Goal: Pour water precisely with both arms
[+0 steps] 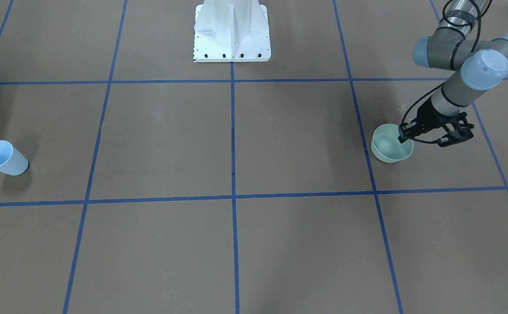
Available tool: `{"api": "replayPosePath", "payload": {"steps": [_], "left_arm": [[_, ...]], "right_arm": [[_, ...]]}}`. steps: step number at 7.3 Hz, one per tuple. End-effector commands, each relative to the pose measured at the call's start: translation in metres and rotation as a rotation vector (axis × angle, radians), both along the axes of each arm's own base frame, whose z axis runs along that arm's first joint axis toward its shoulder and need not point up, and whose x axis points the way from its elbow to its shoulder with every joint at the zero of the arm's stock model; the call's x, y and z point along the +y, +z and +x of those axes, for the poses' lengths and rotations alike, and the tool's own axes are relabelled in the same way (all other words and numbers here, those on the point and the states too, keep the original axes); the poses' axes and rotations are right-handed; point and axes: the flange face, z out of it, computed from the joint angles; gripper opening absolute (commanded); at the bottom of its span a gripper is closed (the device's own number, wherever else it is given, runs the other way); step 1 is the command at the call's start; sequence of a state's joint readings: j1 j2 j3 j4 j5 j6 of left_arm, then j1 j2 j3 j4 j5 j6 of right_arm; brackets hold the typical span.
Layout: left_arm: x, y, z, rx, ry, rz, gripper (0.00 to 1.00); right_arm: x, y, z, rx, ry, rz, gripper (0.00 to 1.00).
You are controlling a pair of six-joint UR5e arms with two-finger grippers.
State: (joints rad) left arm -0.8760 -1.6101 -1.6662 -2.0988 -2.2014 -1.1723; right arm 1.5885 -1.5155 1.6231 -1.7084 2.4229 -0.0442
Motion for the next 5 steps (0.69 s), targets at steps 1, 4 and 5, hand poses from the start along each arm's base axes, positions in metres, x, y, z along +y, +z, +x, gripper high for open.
{"api": "replayPosePath", "payload": {"steps": [1, 4, 5], "left_arm": [[0.001, -0.026, -0.005, 0.035, 0.001, -0.011, 0.0], [-0.058, -0.197, -0.007, 0.034, -0.041, -0.092, 0.0], [-0.073, -0.244, 0.008, 0.057, -0.09, -0.134, 0.0]], "right_arm": [[0.0, 0.0, 0.001, 0.002, 0.0, 0.0, 0.99], [-0.001, 0.0, 0.0, 0.002, -0.001, 0.001, 0.99], [-0.001, -0.001, 0.001, 0.002, -0.001, 0.004, 0.99]]}}
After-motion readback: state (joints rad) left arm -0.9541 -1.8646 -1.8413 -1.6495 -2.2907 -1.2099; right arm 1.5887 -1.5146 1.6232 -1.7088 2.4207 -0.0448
